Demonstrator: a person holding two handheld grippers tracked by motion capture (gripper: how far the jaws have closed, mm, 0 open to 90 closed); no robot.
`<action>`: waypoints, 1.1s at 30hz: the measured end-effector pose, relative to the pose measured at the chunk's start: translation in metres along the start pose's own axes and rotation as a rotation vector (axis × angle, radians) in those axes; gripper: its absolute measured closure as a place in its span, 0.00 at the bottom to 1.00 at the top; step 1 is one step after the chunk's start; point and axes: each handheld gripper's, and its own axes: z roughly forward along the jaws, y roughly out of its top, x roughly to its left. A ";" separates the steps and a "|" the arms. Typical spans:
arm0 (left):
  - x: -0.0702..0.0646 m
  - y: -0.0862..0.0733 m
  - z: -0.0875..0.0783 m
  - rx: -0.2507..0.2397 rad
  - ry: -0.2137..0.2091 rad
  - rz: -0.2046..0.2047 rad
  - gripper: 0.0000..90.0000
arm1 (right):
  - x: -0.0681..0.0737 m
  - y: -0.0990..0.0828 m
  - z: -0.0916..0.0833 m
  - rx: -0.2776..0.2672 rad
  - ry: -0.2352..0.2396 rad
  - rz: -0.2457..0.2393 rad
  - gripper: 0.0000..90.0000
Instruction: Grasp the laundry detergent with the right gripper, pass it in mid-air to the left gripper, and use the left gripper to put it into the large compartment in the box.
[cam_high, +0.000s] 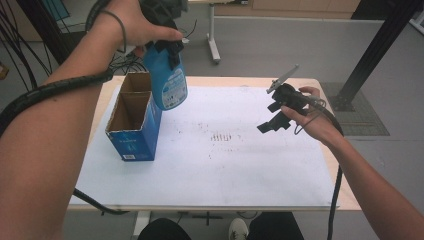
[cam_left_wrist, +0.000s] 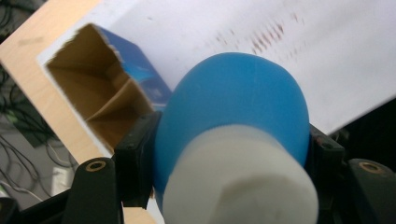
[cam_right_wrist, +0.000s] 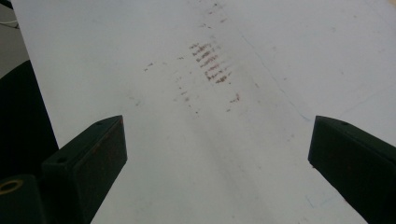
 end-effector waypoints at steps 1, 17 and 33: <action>0.008 0.000 -0.009 -0.012 0.009 -0.058 0.39 | -0.001 -0.001 -0.006 0.012 -0.019 -0.004 0.05; 0.071 -0.016 -0.055 -0.035 0.041 -0.467 0.39 | -0.003 -0.004 -0.041 0.045 -0.064 -0.007 0.05; 0.105 -0.039 -0.070 -0.073 0.071 -0.653 0.39 | -0.004 -0.008 -0.045 0.062 -0.074 -0.016 0.06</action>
